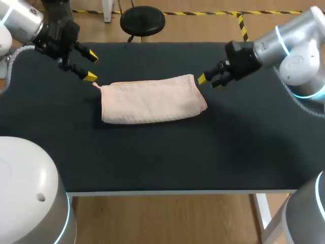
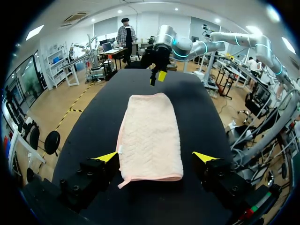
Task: Fold the towel
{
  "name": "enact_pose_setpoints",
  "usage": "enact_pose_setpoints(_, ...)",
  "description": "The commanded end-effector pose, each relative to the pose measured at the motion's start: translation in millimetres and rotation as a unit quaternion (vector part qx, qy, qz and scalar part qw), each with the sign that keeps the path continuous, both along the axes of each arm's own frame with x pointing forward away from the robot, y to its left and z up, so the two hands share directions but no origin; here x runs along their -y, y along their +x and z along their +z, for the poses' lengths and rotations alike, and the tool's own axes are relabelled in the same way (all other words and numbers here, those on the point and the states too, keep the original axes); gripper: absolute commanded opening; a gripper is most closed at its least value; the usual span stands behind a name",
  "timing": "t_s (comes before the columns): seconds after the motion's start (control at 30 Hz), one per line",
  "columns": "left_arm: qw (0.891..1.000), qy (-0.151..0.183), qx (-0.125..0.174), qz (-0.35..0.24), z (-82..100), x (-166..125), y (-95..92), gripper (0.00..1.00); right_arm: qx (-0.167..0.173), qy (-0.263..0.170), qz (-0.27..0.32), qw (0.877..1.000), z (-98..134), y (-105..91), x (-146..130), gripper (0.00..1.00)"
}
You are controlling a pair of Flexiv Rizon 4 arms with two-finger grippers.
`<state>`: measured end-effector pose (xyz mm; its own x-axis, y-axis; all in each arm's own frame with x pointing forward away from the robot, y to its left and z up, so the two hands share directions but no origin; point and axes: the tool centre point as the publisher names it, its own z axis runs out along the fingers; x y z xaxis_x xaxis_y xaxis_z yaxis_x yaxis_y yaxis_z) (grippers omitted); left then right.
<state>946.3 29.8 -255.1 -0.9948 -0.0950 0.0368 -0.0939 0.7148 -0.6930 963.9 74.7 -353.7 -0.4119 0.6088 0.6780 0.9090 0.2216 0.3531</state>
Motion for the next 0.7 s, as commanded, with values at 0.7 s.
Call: enact_pose_setpoints(0.7,1.000,-0.001,0.001,0.000,-1.1,-0.1,0.0,1.00,-0.186,0.059,0.036,0.980,-47.2,9.9,-10.7,1.00)
